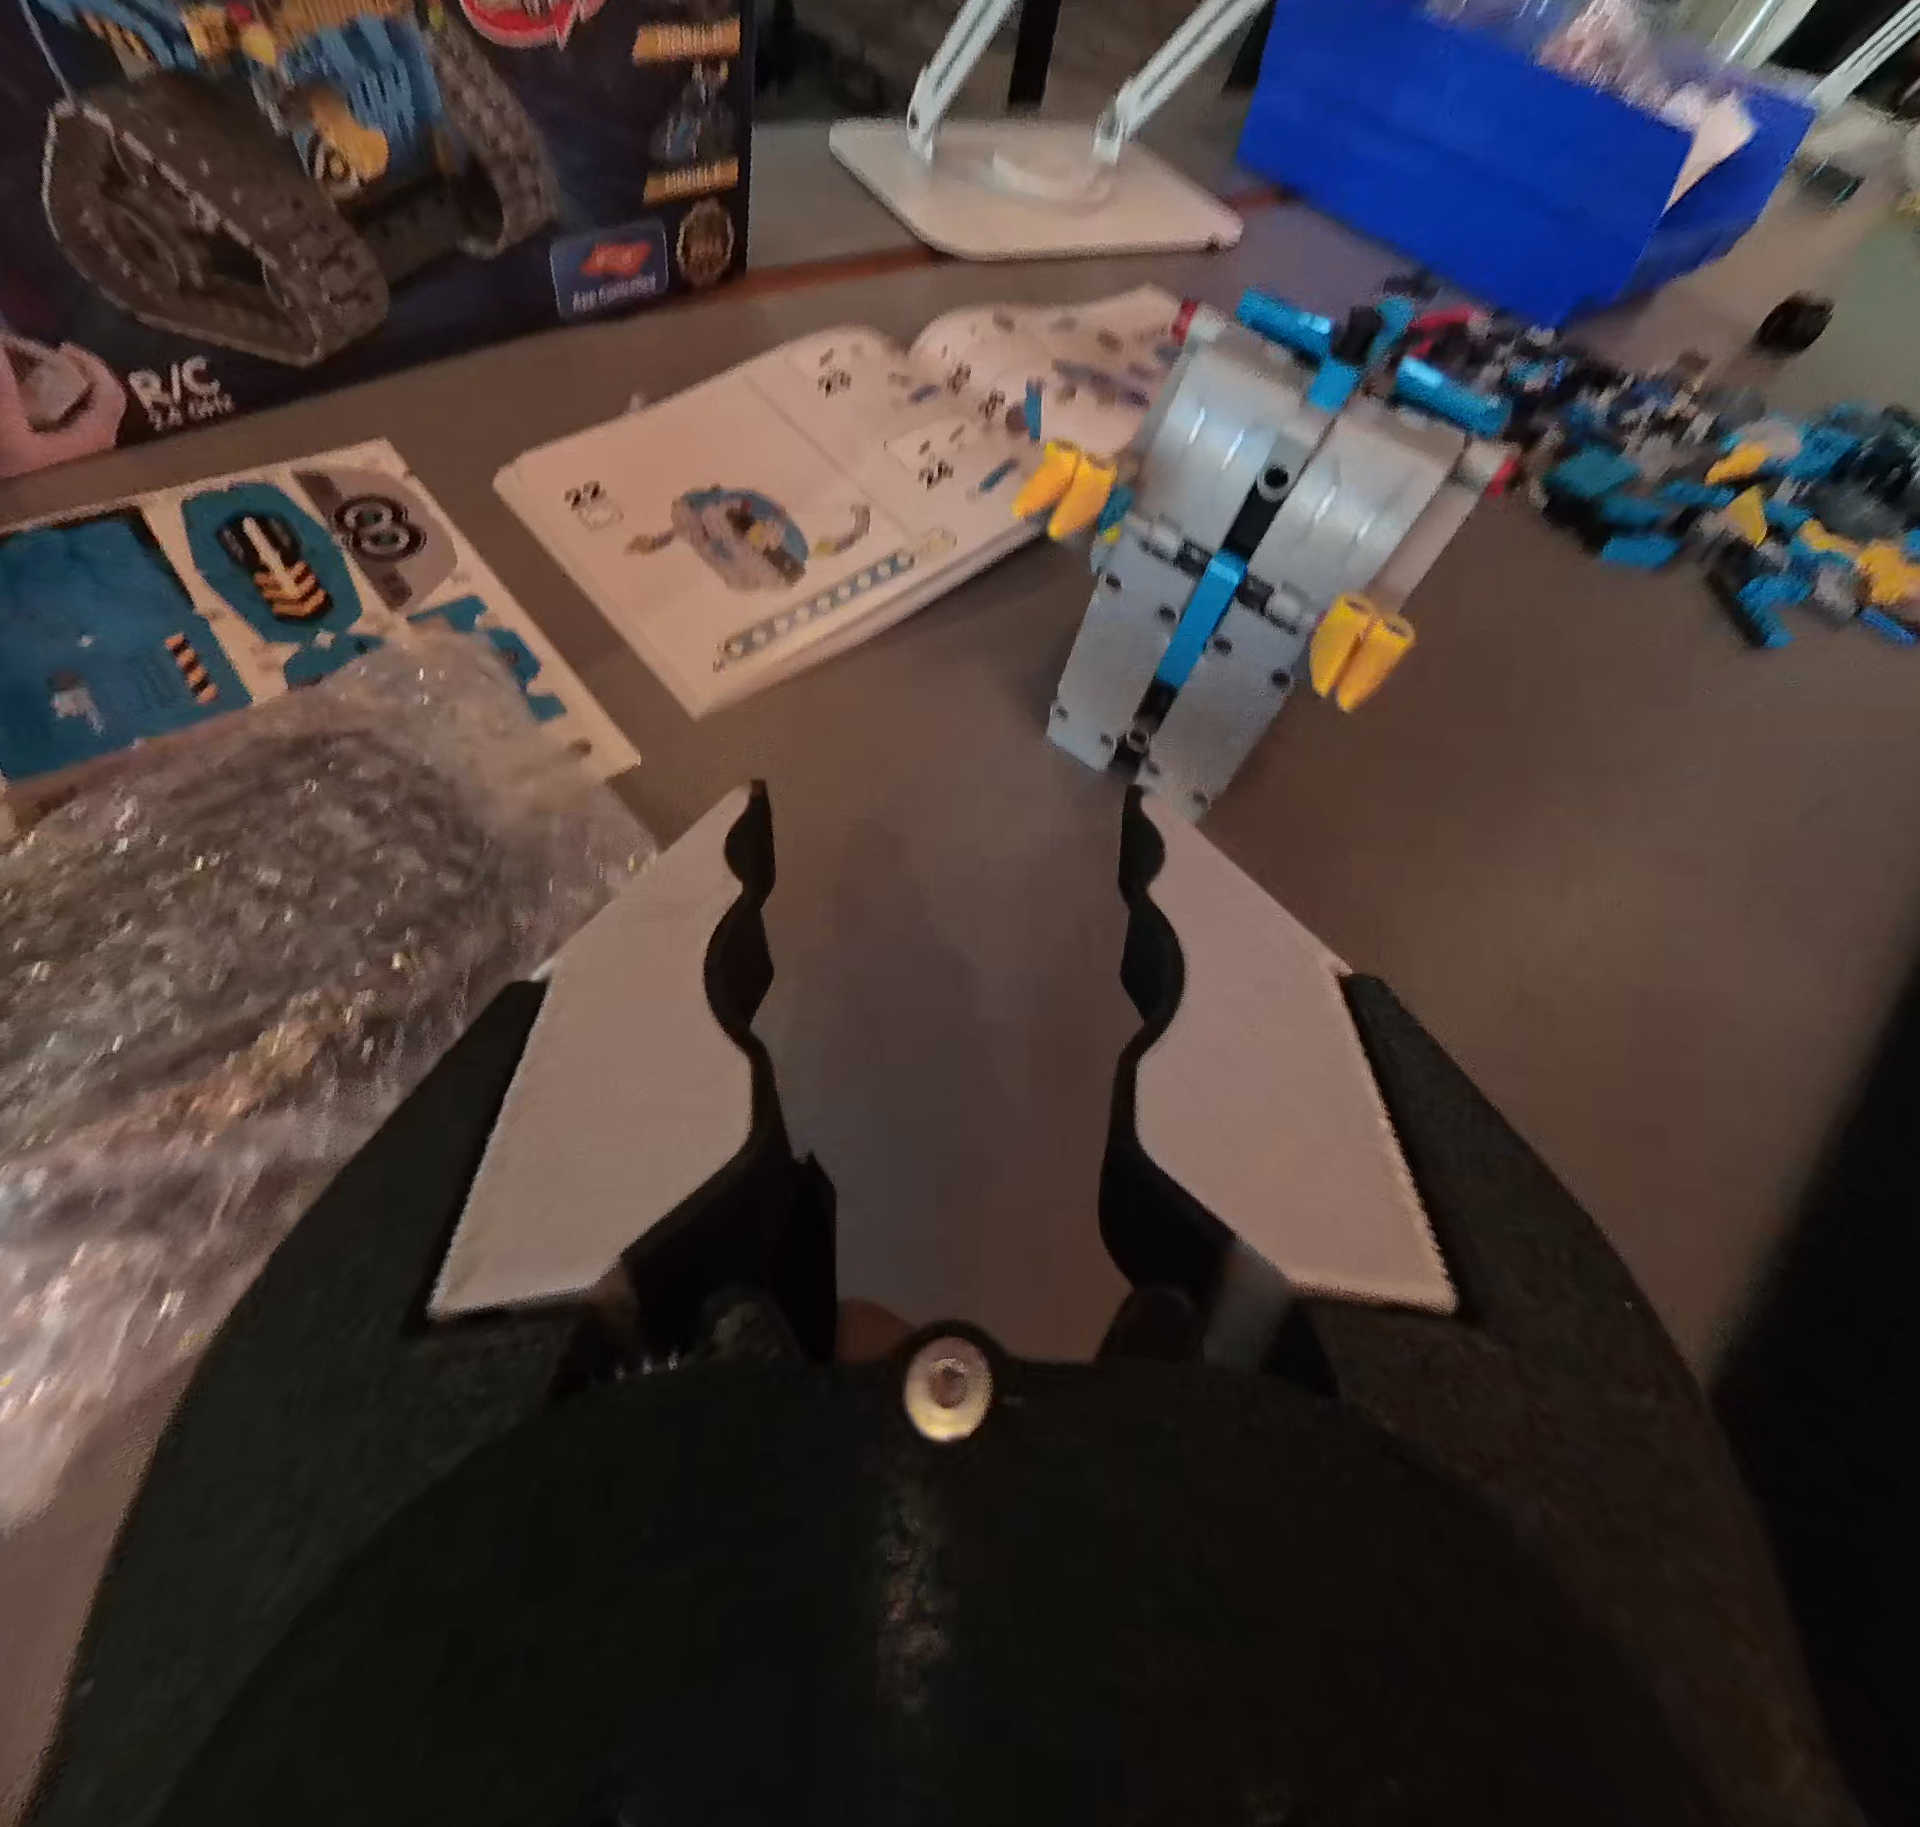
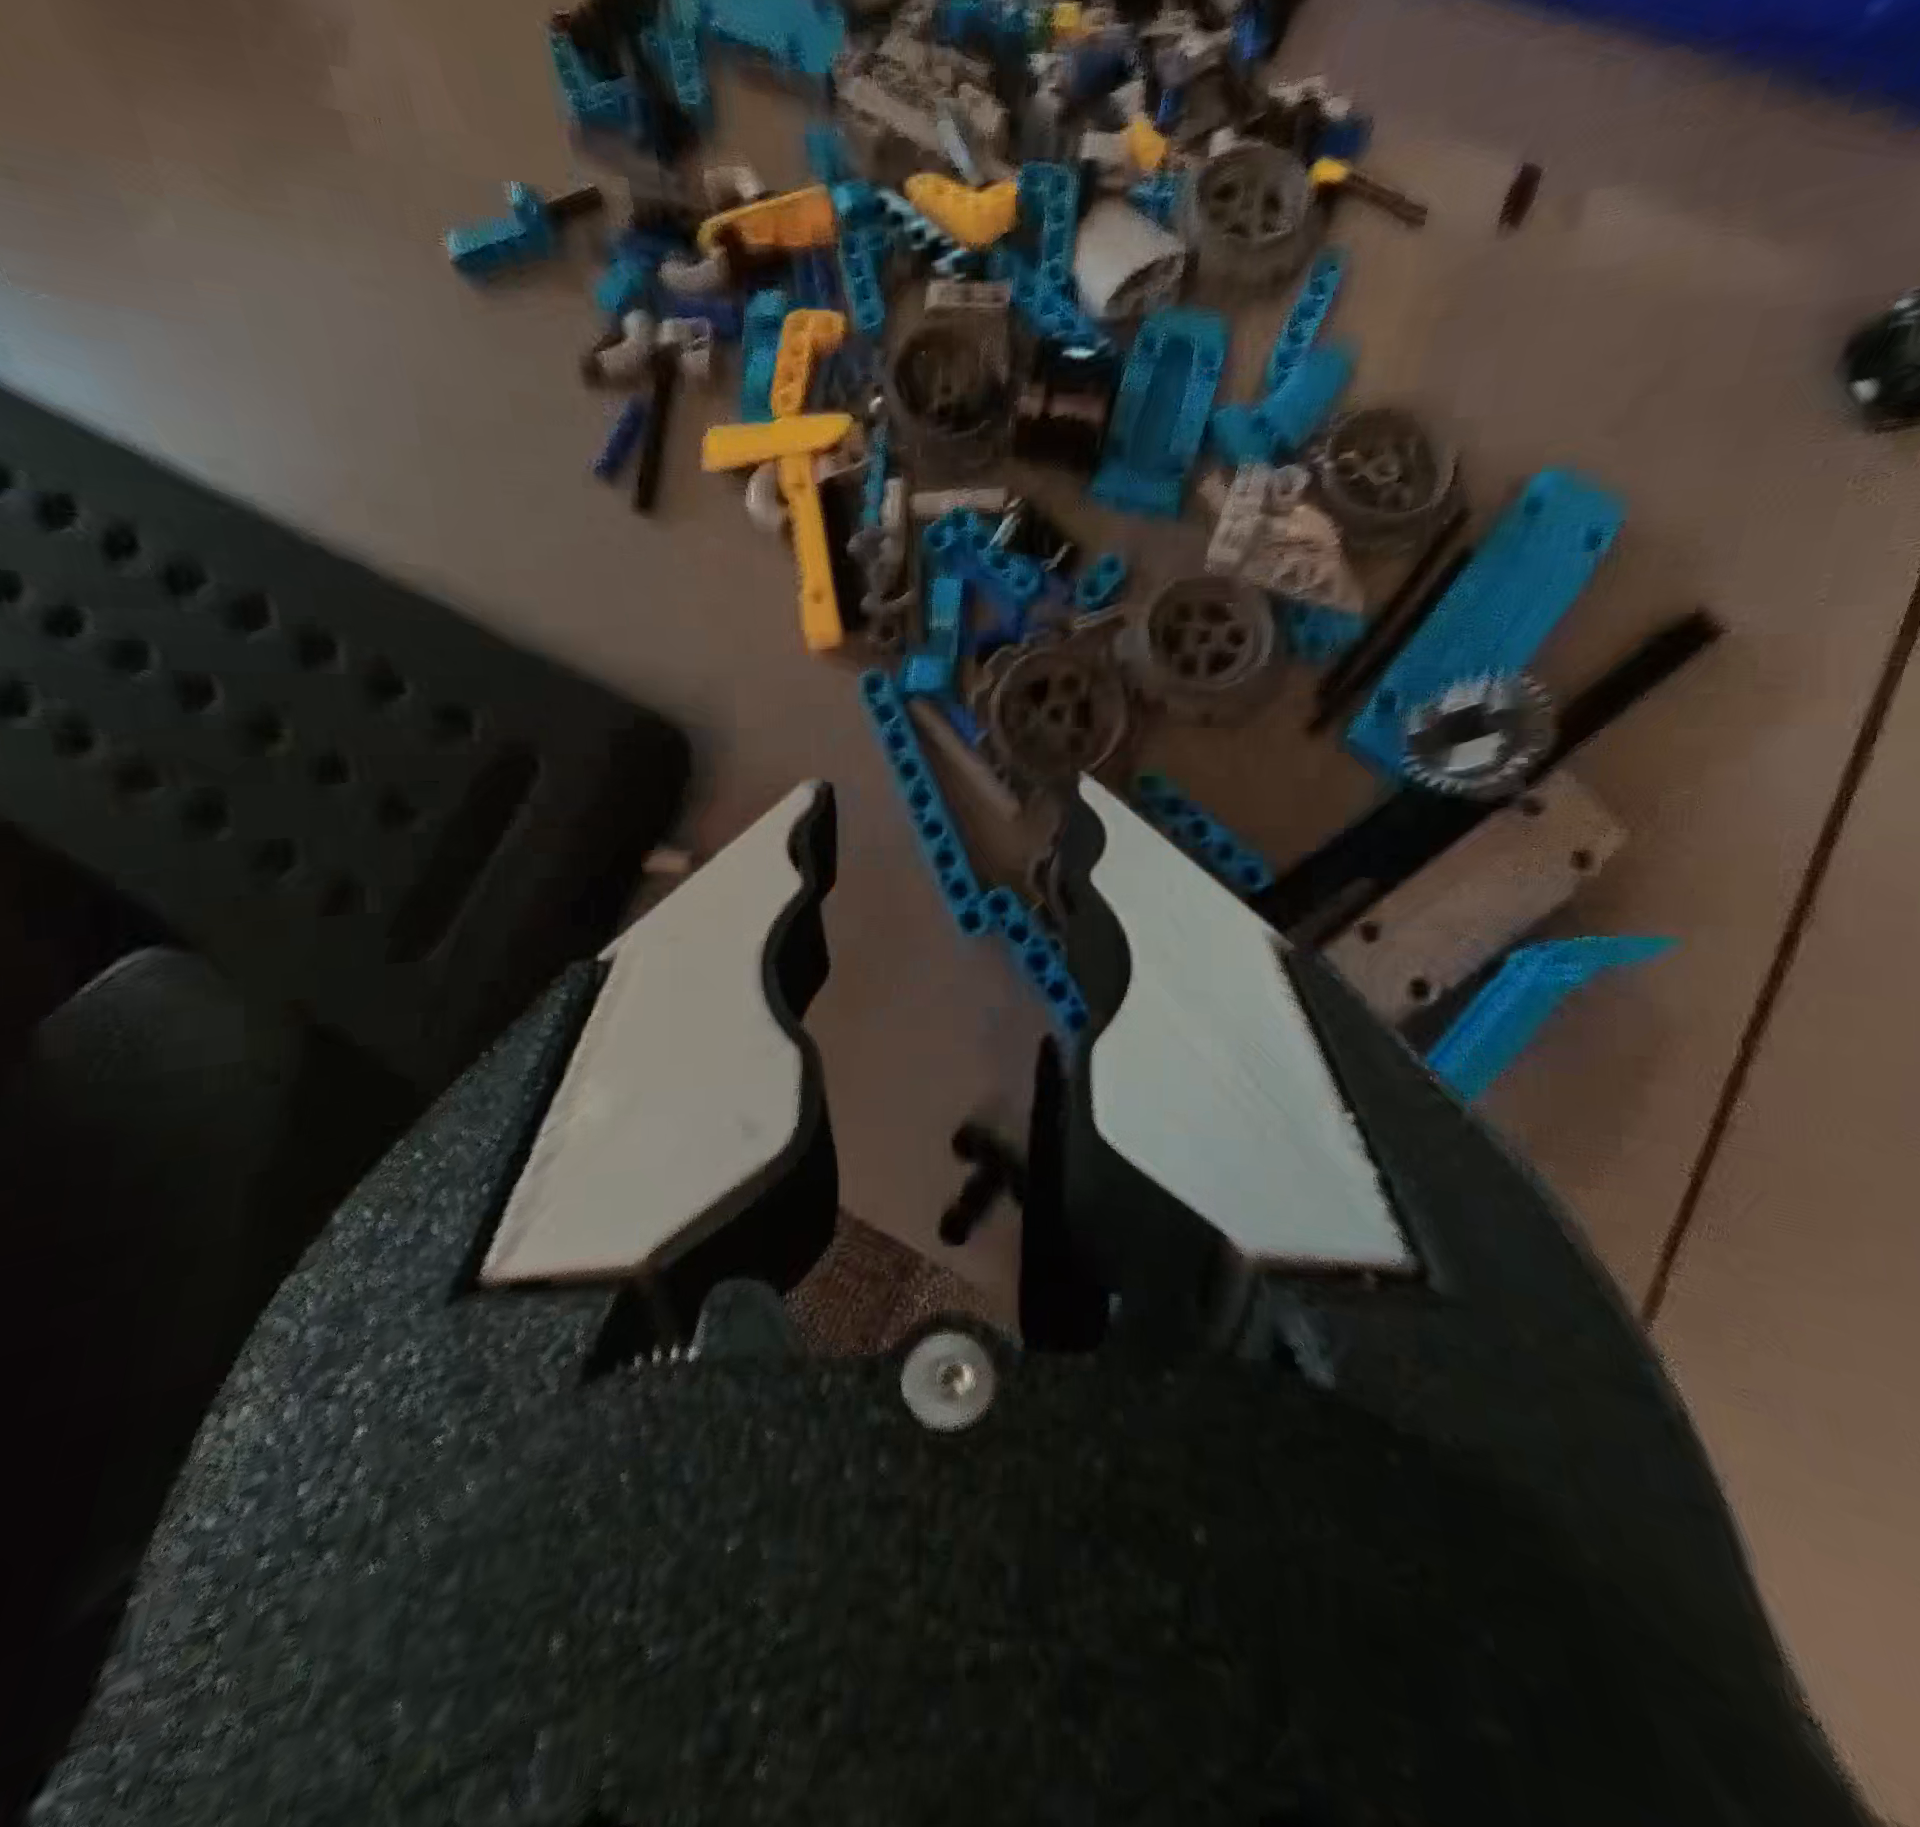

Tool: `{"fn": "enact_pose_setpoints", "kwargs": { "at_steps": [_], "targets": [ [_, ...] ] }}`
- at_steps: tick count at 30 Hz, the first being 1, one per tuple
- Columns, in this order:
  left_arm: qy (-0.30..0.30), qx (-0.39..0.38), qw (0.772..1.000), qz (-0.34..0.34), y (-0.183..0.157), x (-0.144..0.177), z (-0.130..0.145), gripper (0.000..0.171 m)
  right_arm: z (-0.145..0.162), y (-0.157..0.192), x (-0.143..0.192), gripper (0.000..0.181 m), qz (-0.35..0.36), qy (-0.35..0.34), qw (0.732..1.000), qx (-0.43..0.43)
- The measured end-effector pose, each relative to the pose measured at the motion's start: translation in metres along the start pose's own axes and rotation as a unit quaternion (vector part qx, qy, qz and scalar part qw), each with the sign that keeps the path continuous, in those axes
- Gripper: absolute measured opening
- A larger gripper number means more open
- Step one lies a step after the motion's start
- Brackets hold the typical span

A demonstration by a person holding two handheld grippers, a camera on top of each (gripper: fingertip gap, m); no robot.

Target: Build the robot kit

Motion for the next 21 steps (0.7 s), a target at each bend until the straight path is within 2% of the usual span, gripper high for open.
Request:
{"fn": "enact_pose_setpoints", "kwargs": {
  "at_steps": [2,5,8,11,12,14,16,18,20,21],
  "targets": [
    [0.037,0.002,0.999,-0.008,-0.005,0.011,0.004,0.07,0.007,0.009,-0.002,0.039,-0.02,-0.005,1.0,0.021],
    [0.11,0.005,0.994,0.015,-0.022,0.03,0.014,0.071,0.011,0.014,-0.014,0.034,-0.018,0.032,0.997,0.065],
    [0.187,-0.036,0.981,0.029,-0.042,0.052,0.026,0.072,0.011,0.011,-0.024,0.027,-0.018,0.045,0.995,0.086],
    [0.253,-0.059,0.963,0.075,-0.066,0.076,0.034,0.072,0.017,0.007,-0.035,0.022,-0.031,0.088,0.991,0.092],
    [0.266,-0.069,0.958,0.085,-0.073,0.083,0.035,0.071,0.016,0.008,-0.035,0.01,-0.05,0.082,0.992,0.083],
    [0.268,-0.102,0.954,0.085,-0.086,0.095,0.03,0.07,0.011,0.01,-0.038,0.008,-0.056,0.091,0.989,0.101],
    [0.245,-0.14,0.956,0.08,-0.1,0.105,0.018,0.062,-0.013,0.028,-0.038,0.008,-0.067,0.066,0.985,0.142],
    [0.224,-0.165,0.955,0.102,-0.119,0.111,0.004,0.058,-0.059,0.063,-0.045,0.008,-0.104,0.007,0.977,0.184],
    [0.211,-0.189,0.95,0.135,-0.14,0.109,-0.006,0.054,-0.104,0.115,-0.071,0.007,-0.171,-0.027,0.957,0.234],
    [0.216,-0.199,0.942,0.16,-0.151,0.106,-0.007,0.046,-0.121,0.143,-0.092,0.008,-0.204,-0.017,0.941,0.27]
  ]
}}
Point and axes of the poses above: each gripper's, where its closed fingertips meet, x back along the fingers, z out of its underside, y = z × x across the jaws, the point moved 8 cm from there along x, back along the fingers, and after that the axes turned 3 degrees about x, right-handed, at the moved point
